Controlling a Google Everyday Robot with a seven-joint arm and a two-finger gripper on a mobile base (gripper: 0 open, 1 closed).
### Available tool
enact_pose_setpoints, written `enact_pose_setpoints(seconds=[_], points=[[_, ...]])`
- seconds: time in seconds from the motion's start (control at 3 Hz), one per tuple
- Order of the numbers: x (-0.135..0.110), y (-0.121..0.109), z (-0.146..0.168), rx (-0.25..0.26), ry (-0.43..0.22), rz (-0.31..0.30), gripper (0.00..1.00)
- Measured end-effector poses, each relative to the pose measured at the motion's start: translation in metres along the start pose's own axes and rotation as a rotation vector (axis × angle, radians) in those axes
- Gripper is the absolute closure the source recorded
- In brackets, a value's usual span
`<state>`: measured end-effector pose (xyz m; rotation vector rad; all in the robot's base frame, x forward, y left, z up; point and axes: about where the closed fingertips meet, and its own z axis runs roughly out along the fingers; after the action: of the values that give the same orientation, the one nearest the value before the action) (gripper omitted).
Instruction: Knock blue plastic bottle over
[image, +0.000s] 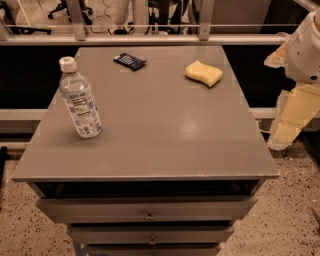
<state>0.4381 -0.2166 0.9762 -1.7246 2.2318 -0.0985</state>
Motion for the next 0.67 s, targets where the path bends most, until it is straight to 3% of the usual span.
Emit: enact_pose_setpoints(seconds=[0.33, 0.67], points=[[0.000, 0.000, 0.000, 0.000, 0.000, 0.000, 0.00], [-0.021, 0.001, 0.012, -0.020, -0.062, -0.005, 0.00]])
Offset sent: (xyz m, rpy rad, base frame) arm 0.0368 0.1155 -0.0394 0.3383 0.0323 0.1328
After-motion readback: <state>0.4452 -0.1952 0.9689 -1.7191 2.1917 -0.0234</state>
